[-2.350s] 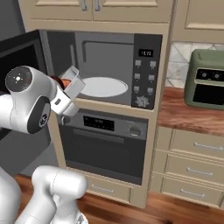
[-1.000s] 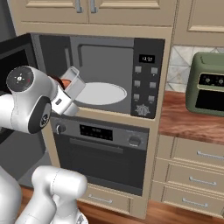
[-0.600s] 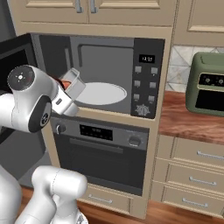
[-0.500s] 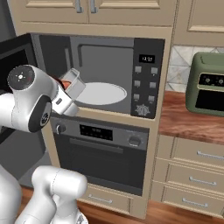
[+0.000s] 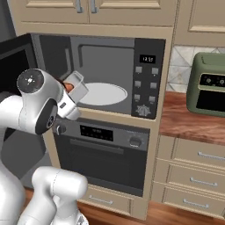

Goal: Place the tupperware containing the steak and sweet potato meal in the microwave. Close the microwave door and press the start button to reheat the meal.

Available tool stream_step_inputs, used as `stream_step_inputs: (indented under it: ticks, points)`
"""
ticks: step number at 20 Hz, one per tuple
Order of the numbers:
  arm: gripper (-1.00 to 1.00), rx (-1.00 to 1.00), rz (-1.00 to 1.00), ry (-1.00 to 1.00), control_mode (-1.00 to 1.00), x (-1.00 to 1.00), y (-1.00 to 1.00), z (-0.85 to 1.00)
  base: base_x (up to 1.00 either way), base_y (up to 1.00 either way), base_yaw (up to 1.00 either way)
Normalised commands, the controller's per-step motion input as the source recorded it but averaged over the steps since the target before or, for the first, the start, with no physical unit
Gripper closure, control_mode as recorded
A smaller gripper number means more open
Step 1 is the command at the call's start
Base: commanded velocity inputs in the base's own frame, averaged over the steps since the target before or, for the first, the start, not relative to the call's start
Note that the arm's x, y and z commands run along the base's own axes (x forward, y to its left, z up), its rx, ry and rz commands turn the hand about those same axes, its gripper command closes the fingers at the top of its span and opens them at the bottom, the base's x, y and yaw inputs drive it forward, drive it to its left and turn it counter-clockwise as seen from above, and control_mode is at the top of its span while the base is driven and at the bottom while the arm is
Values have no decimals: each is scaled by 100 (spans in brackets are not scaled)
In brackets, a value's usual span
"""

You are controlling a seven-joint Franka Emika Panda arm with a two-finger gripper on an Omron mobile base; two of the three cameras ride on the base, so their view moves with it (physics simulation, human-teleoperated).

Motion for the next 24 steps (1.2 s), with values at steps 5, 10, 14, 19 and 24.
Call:
stream_step_inputs:
  ticks: [5, 10, 14, 19, 24]
  points:
    - [100, 4, -19, 0, -100, 46, 0, -25, 0, 0, 0]
    - [100, 7, -29, 0, -100, 63, 0, -31, 0, 0, 0]
    - [100, 12, -19, 0, -100, 62, 0, -22, 0, 0, 0]
    - [100, 17, 5, 6, -100, 53, 0, -3, 0, 0, 0]
    - [100, 9, 19, 2, -100, 44, 4, -8, 0, 0, 0]
